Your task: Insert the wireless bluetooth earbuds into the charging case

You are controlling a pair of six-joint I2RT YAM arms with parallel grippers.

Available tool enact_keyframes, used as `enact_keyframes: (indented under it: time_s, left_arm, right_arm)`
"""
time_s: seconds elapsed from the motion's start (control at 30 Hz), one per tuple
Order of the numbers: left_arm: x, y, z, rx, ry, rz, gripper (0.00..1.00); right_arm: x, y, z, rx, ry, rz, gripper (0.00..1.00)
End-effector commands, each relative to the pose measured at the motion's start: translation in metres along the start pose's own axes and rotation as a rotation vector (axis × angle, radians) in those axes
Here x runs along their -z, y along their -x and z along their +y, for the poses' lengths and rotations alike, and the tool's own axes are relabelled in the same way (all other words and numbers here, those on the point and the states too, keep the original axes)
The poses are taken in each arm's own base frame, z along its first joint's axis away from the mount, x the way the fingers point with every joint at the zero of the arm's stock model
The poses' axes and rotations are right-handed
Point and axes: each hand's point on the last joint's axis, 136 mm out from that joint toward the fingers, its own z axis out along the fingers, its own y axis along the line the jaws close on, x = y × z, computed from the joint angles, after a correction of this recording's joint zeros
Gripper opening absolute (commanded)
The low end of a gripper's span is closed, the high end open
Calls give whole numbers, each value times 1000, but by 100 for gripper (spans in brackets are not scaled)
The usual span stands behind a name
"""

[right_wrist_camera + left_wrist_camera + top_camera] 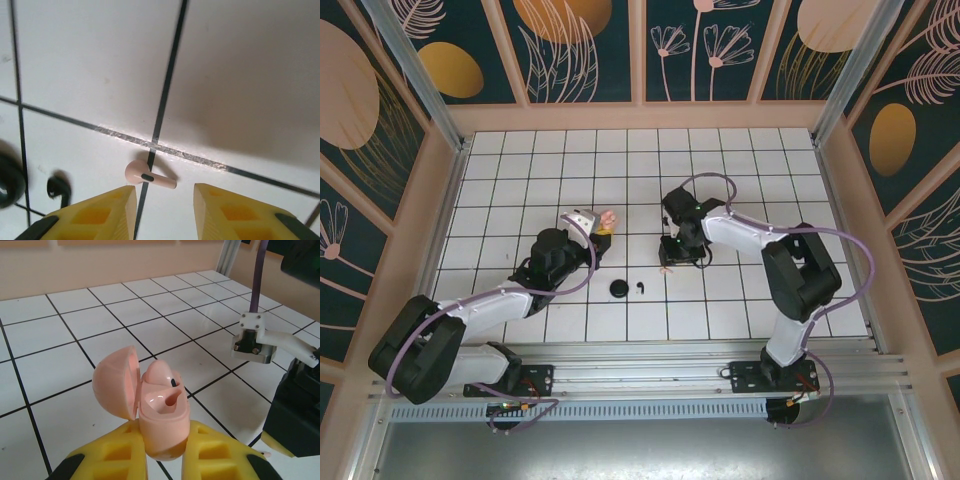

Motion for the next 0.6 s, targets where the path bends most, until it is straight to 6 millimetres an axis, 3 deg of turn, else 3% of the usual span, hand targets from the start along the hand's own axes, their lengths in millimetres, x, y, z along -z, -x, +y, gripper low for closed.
enact_keyframes:
  time_s: [0.0, 0.23, 0.57]
  left_arm:
    - [2, 13, 2, -17, 12, -29, 8]
    - [2, 13, 1, -16, 12, -27, 8]
    - [3, 13, 2, -16, 18, -25, 8]
  right_arm:
    - [31, 15, 8, 287, -12, -101, 36]
    - [39, 11, 22, 674, 48, -132, 42]
    - [16, 11, 26, 802, -1, -68, 42]
